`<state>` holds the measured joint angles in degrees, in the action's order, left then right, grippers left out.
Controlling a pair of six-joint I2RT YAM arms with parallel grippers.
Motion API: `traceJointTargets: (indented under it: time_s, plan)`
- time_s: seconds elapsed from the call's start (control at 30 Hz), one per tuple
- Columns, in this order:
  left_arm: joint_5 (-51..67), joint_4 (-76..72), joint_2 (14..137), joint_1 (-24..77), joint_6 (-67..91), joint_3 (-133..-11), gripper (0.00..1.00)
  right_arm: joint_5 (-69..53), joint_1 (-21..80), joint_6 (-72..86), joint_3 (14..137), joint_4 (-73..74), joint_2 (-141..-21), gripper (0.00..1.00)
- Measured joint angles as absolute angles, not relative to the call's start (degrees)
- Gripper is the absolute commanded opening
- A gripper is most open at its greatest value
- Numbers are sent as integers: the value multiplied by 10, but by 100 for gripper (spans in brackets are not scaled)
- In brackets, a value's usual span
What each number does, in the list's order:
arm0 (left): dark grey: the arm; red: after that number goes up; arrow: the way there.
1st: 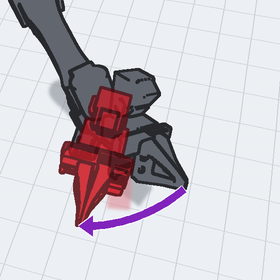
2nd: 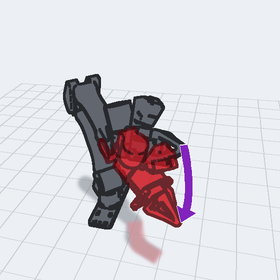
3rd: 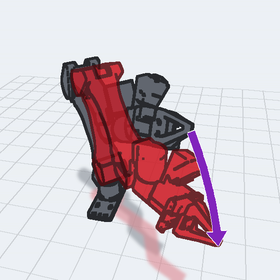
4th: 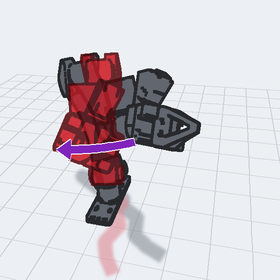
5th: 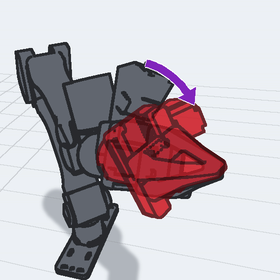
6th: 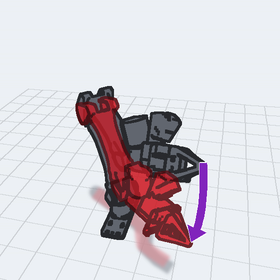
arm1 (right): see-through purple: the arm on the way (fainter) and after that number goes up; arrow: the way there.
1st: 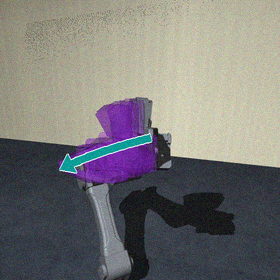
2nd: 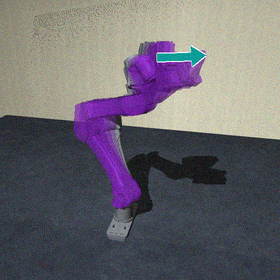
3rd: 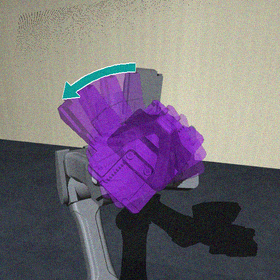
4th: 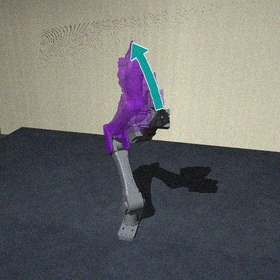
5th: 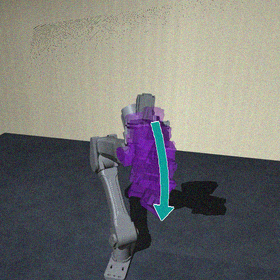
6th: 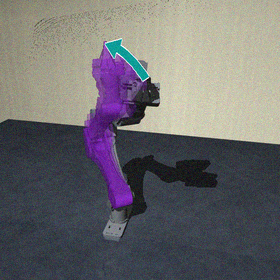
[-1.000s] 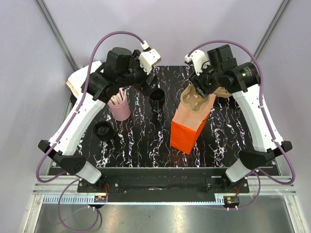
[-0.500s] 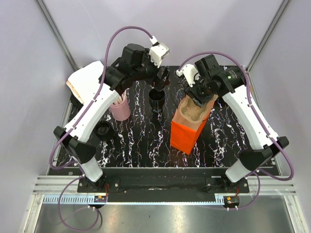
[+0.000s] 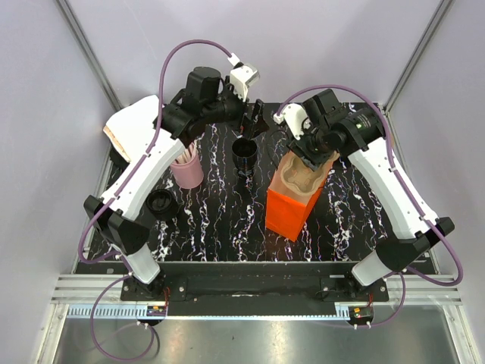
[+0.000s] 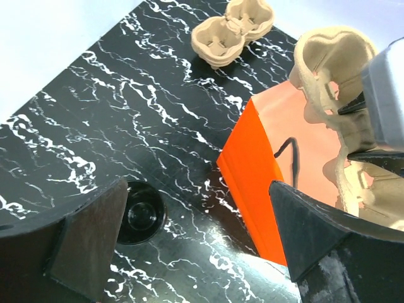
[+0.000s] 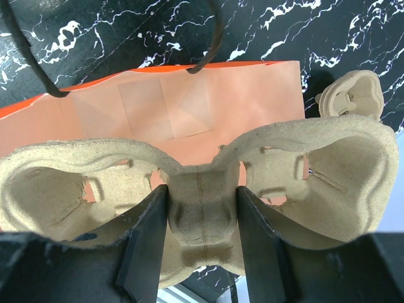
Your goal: Pack the takeout coffee
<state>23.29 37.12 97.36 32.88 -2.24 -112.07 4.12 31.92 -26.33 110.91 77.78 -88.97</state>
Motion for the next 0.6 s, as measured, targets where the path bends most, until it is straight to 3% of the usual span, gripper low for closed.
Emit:
traceJointTargets:
  time_s: [0.6]
  plan:
    - [298,343,973,311,25,-1090,97,49,340,-262,1084,778,-886,50]
